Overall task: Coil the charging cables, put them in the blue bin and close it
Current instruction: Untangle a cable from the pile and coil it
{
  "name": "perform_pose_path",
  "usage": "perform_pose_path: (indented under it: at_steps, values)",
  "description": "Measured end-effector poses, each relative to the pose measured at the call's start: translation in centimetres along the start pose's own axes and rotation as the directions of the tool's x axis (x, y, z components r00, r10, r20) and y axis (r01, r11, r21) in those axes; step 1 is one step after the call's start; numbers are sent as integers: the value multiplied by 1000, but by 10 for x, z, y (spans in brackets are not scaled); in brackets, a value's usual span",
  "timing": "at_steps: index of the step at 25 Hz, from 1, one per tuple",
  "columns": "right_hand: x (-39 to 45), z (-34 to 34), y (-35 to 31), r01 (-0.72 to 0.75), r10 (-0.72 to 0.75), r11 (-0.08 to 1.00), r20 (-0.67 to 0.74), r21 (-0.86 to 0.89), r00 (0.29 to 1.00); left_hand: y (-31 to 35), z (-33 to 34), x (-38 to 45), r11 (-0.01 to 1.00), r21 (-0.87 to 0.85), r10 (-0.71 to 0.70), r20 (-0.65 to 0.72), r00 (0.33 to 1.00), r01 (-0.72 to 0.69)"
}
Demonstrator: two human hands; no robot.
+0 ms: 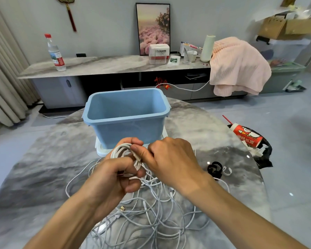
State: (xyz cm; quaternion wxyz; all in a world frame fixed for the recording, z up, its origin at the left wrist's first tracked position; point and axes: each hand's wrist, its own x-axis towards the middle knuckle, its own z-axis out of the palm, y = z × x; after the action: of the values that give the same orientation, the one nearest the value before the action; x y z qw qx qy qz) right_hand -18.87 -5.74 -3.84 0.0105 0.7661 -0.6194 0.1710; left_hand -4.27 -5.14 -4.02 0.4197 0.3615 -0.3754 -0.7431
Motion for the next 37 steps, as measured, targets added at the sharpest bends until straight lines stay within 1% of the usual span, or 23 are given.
perform_pose_path:
  at_steps: [2,3,5,6,7,8,9,10,11,12,13,16,20,22,23,24,25,27,29,30,32,34,37]
  values:
    - [1,-9,-2,35,-36,999,46,23,998,0,1,0,999,-37,-18,-8,1000,18]
    - [3,-17,7,9,-19,994,87,109,996,1,0,1,998,-59,-24,-7,1000,24]
    - [9,-25,54,-141,86,931,173,337,981,3,-4,3,995,-93,-34,-11,999,33]
    - [12,-26,91,-207,151,922,187,326,971,4,-6,4,994,-104,-36,-12,999,34]
    - [11,-23,130,-262,216,939,211,224,953,4,-7,4,993,-115,-35,-13,999,33]
    - [6,-17,166,-337,302,937,274,92,913,5,-7,4,992,-121,-35,-16,999,32]
    - [-4,-8,194,-408,388,913,362,-23,848,6,-7,4,992,-122,-35,-21,999,32]
    - [-16,5,215,-460,447,884,453,-87,771,6,-6,5,992,-122,-34,-28,999,31]
    - [-28,19,229,-495,480,860,528,-125,701,5,-4,5,992,-122,-35,-35,999,30]
    - [-39,32,239,-510,495,848,568,-148,658,5,-3,5,992,-123,-35,-37,999,30]
    - [-46,43,245,-506,496,848,572,-158,653,5,-2,5,992,-127,-35,-34,999,30]
    - [-54,62,257,-460,487,870,465,-178,740,5,-1,2,988,-150,-39,-24,999,35]
    - [-59,78,259,-393,486,866,340,-309,805,7,0,0,986,-160,-53,-40,998,46]
    - [-53,72,249,-375,454,877,264,-299,851,8,1,-1,984,-167,-62,-41,997,54]
    - [-45,61,237,-392,431,897,209,-202,878,9,0,-2,985,-167,-60,-45,997,52]
    - [-34,45,221,-408,412,911,147,-58,899,10,0,-2,985,-164,-57,-43,997,49]
    - [-24,28,201,-388,380,917,88,92,921,11,-1,-2,986,-158,-54,-44,998,46]
    - [-13,-7,148,-234,250,901,3,365,968,11,-2,0,989,-137,-51,-39,998,45]
    - [-14,-33,91,-60,94,814,-30,577,995,10,-2,1,993,-104,-49,-18,999,47]
    - [-17,-40,67,26,-1,763,-39,646,999,8,-2,0,996,-80,-44,2,999,44]
    - [-20,-45,33,192,-187,720,-80,666,979,6,-2,-2,999,-31,-27,34,999,28]
    - [-16,-41,16,311,-321,741,-92,595,942,5,-2,-4,999,34,-11,49,999,9]
    - [-11,-31,8,406,-394,779,-130,478,910,6,-4,-6,996,84,14,83,996,-21]
